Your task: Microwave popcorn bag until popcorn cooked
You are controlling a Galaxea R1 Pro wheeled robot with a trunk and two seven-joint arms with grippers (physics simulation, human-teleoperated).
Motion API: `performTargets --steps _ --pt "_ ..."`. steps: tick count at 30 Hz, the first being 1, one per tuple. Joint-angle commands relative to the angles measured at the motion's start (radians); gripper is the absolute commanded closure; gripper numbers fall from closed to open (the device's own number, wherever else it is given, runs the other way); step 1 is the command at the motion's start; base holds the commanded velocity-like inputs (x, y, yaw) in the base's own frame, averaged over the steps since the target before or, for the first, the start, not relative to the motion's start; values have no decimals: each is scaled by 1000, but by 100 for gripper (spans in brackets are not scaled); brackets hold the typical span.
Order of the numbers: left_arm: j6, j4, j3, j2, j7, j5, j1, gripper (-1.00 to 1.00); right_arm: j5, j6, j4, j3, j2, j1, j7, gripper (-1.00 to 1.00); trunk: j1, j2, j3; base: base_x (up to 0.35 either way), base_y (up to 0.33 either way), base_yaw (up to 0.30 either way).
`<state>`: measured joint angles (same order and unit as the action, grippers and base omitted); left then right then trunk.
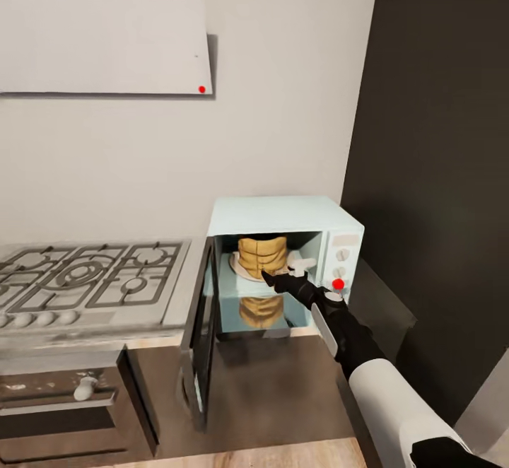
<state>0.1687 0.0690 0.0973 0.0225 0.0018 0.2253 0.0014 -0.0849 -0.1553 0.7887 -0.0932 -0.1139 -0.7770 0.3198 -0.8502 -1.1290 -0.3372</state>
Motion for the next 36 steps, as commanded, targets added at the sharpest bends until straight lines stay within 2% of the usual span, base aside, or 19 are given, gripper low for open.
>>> performTargets --steps 1,13,16,18,21,23,26,28,30,31,32,34,35,36 --pt "2 1 8 1 0 -1 0 -100 -1 -7 1 0 -1 -1 1 -100 1 -1 -1 -334 0 0" --pt "0 0 7 2 1 -1 0 -100 7 -13 2 1 8 -1 -1 -100 1 -1 -1 -333 0 0" --pt "-2 0 8 1 1 -1 0 -100 13 -60 8 3 12 0 1 -100 1 -1 -1 -333 0 0" --pt "-3 0 8 1 1 -1 0 -100 15 -144 18 5 21 0 1 -100 1 -1 -1 -333 0 0" --pt "0 0 8 1 1 -1 0 -100 16 -327 40 5 71 -1 1 -100 1 -1 -1 -334 0 0" --pt "1 0 7 1 1 -1 0 -100 16 -410 43 6 85 -1 1 -100 1 -1 -1 -333 0 0" --pt "1 0 7 1 1 -1 0 -100 16 -511 41 4 96 -1 0 -100 1 -1 -1 -333 0 0" --pt "1 0 7 1 0 -1 0 -100 10 -543 19 3 113 0 -4 -100 1 -1 -1 -334 0 0" --pt "0 0 6 1 0 -1 0 -100 10 -545 -90 3 122 0 -9 -100 1 -1 -1 -333 0 0" --pt "-1 0 6 1 0 -1 0 -100 14 -537 -191 3 123 -1 -12 -100 1 -1 -1 -334 0 0" --pt "-1 0 6 1 0 -1 0 -100 13 -406 -432 3 125 -1 -23 -100 1 -1 -1 -323 0 0" --pt "0 0 7 1 0 -1 0 -100 36 -276 -615 3 126 0 -62 -100 1 -1 -1 -239 0 0" --pt "0 0 7 0 0 -2 0 -100 68 -173 -763 3 126 1 -117 -100 1 -1 -1 -52 0 0" --pt "0 0 7 -1 0 -1 0 -100 76 -138 -792 3 127 10 -143 -100 1 -1 -1 -27 0 0"
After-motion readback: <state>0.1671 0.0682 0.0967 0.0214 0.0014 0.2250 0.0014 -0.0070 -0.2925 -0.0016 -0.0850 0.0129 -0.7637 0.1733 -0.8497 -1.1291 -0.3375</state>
